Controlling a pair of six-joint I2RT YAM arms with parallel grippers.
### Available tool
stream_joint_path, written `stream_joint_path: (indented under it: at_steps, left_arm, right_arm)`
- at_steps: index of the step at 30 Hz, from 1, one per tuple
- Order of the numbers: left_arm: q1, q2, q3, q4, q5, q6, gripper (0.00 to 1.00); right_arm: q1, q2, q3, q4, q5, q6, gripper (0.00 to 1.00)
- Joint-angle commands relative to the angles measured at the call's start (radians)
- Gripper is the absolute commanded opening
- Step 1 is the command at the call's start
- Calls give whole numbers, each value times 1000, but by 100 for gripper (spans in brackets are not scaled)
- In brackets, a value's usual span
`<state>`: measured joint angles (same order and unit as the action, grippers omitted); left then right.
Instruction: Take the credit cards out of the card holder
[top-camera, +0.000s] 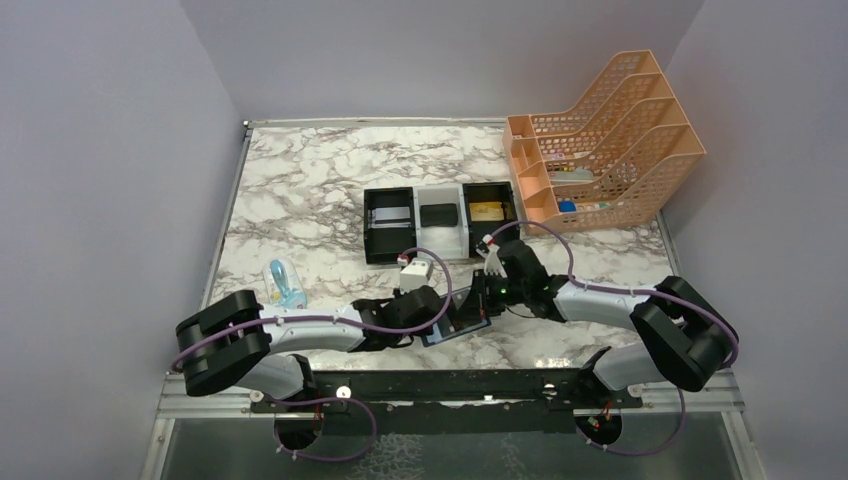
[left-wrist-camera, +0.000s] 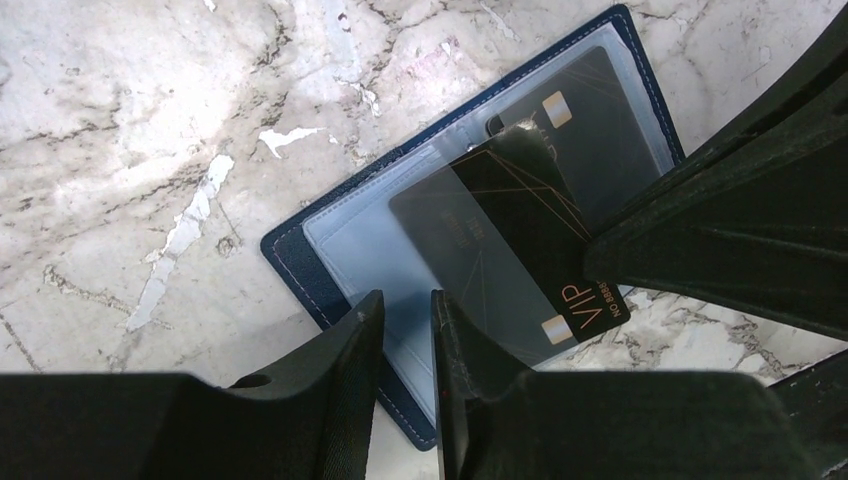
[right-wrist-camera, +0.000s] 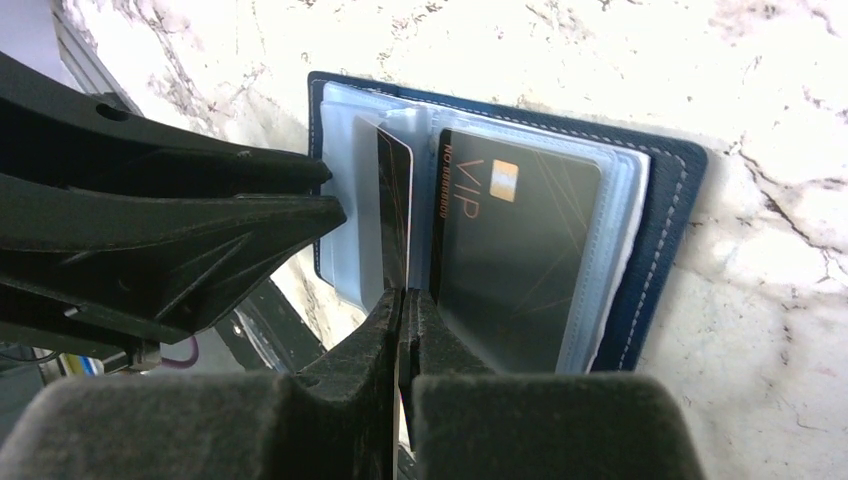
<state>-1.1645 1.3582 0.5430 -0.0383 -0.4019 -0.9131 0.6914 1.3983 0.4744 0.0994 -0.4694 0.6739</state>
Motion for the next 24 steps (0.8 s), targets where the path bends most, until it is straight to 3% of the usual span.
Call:
stream_joint_path:
  at_steps: [1, 9, 19, 24]
  left_arm:
    - [0, -57, 14, -87, 7, 4, 28]
    - [1, -182, 14, 71, 118, 66, 36]
    - [2, -34, -72, 184, 149, -17, 31]
    - [1, 5, -74, 147, 109, -52, 27]
  right_arm:
    - [-8, -12, -32, 40, 24, 50, 1]
    - [-7, 28, -48, 94, 9, 86, 1]
    - [-7, 7, -44, 75, 16, 92, 2]
    - [-8, 3, -46, 76, 11, 93, 3]
